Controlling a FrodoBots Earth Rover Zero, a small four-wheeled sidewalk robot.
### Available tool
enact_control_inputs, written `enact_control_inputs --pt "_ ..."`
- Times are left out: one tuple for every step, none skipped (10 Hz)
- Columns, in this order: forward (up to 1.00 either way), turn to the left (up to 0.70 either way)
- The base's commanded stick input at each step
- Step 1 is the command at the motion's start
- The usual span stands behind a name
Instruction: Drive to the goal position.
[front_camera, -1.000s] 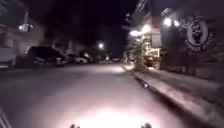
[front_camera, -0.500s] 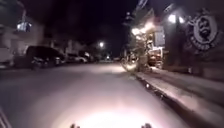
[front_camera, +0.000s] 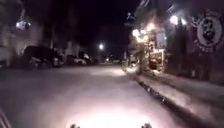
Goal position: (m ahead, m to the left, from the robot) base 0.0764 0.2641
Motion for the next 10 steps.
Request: enact_control_inputs --pt "0.7 0.0" --pt "0.7 0.0" --pt "0.7 0.0" --pt "0.7 0.0" --pt "0.7 0.0" --pt "0.7 0.0" --pt "0.7 0.0" --pt "0.7 0.0" --pt "0.7 0.0" --pt "0.7 0.0"
